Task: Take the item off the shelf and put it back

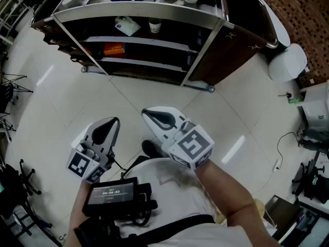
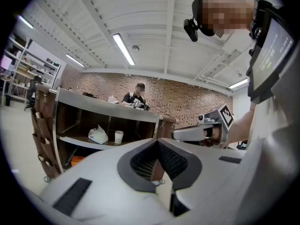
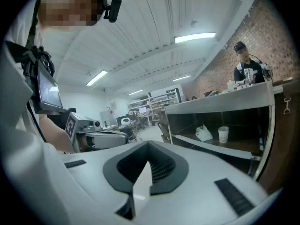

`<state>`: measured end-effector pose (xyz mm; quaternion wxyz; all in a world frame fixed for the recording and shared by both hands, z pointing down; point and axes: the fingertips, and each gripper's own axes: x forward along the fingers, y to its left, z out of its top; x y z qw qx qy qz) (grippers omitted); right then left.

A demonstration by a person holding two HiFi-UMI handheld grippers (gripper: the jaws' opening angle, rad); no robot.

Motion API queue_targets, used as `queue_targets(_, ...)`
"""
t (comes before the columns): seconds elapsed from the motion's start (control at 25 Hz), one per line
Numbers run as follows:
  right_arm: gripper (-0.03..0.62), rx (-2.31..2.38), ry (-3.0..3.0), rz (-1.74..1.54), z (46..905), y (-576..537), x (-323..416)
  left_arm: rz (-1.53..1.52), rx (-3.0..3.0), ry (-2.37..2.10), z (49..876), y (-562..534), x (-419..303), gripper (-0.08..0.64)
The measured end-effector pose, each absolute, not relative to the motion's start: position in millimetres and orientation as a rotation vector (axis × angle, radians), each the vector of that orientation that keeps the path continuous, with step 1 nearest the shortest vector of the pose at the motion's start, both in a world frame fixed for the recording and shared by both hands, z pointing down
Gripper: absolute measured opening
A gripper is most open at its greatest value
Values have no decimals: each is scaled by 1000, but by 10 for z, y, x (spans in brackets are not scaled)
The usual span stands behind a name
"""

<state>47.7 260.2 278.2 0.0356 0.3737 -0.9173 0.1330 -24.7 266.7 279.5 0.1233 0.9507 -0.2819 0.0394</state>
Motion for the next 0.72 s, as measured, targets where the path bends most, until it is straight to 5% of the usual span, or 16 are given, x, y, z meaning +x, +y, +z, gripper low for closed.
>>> queue_targets(0.72, 11, 1118, -2812, 395, 2820, 2218, -28, 119, 2770, -877, 2921, 2294, -839, 0)
